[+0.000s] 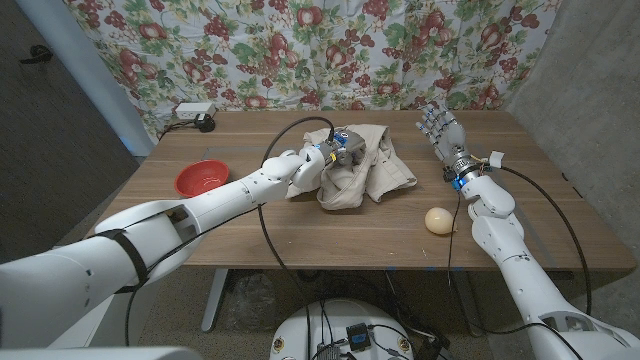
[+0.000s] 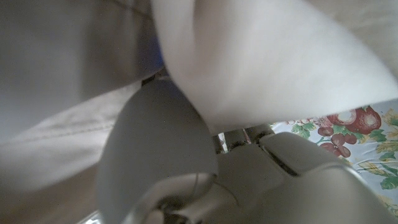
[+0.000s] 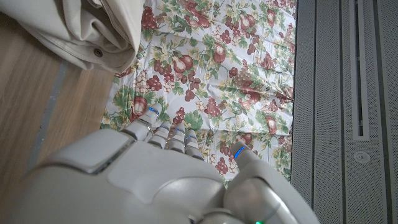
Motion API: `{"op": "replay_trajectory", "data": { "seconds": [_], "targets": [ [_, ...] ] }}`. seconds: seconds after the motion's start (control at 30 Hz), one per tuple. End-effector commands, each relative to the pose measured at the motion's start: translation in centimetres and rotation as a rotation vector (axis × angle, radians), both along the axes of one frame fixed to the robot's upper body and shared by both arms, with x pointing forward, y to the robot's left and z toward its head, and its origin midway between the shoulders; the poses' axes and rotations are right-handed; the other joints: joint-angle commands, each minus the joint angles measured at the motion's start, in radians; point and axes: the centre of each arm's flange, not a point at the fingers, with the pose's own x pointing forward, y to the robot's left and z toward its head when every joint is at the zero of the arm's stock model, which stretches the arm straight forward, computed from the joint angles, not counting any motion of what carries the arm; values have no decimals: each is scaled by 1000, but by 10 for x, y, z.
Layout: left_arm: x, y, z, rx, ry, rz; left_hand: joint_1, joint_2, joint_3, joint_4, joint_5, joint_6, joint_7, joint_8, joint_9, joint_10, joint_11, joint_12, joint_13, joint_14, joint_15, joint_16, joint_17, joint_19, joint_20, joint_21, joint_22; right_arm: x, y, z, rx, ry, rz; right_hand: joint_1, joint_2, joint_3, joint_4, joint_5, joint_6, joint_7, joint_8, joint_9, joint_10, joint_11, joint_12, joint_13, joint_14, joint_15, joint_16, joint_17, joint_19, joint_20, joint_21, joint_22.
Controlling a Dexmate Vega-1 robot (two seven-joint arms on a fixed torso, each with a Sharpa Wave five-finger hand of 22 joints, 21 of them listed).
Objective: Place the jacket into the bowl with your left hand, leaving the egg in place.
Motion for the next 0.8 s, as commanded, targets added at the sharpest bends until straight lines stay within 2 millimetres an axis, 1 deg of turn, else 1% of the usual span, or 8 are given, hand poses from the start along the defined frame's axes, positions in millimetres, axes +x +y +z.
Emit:
{"op": "replay_trajectory", "data": {
  "seconds": [0.03,0.17,0.27,0.47,0.5,0.7,0.8],
  "targets": [
    [-8,1,10,-38,-53,-47,32,21,25,13,14,71,70,7,-1,7,21,13,20,170,-250,16,162,48,-128,6,-19,1,1,1,-2,-1,-2,-5,59,5,0,-6,11,2,4,2,10,-1,2,3,6,-26,4,1,8,-75,7,4],
    [-12,5,16,-82,-59,-58,35,16,28,12,16,74,76,6,-1,6,22,13,30,169,-246,18,174,54,-127,5,-31,1,2,2,-5,-2,-3,-5,59,6,0,-6,11,2,4,2,11,0,3,3,6,-26,4,1,9,-74,7,4],
    [-15,7,18,-102,-74,-65,37,14,31,12,18,77,78,6,-2,8,25,14,37,170,-244,21,183,54,-126,3,-41,0,2,2,-2,-4,-4,-5,58,6,0,-6,11,2,4,2,11,1,3,3,6,-25,4,1,9,-75,7,4],
    [-20,11,23,-128,-79,-78,39,10,33,13,19,80,78,4,-3,11,28,15,47,170,-245,23,197,55,-122,3,-54,-2,4,3,-7,-8,-2,-5,58,6,0,-7,11,2,4,2,11,0,3,3,6,-25,4,1,9,-75,7,4],
    [-22,12,24,-137,-80,-84,42,8,35,12,20,81,82,4,-3,10,28,15,51,173,-242,25,202,56,-122,3,-58,-2,5,3,-8,-9,-2,-5,58,6,0,-7,11,2,4,2,10,-1,2,3,6,-25,4,1,9,-74,7,4],
    [-29,15,29,-157,-100,-92,46,5,39,12,20,82,88,2,-3,9,35,15,64,175,-237,29,219,59,-117,4,-74,-5,6,4,-9,-13,0,-5,58,6,0,-7,11,2,4,2,10,1,2,3,6,-26,4,1,9,-74,7,4],
    [-32,16,32,-167,-101,-97,48,4,41,13,21,83,89,1,-2,10,33,15,71,174,-236,30,227,60,-116,5,-82,-6,7,5,-8,-15,2,-5,58,6,0,-7,11,2,4,2,11,0,2,3,6,-25,4,1,9,-74,7,4]
  ]
}}
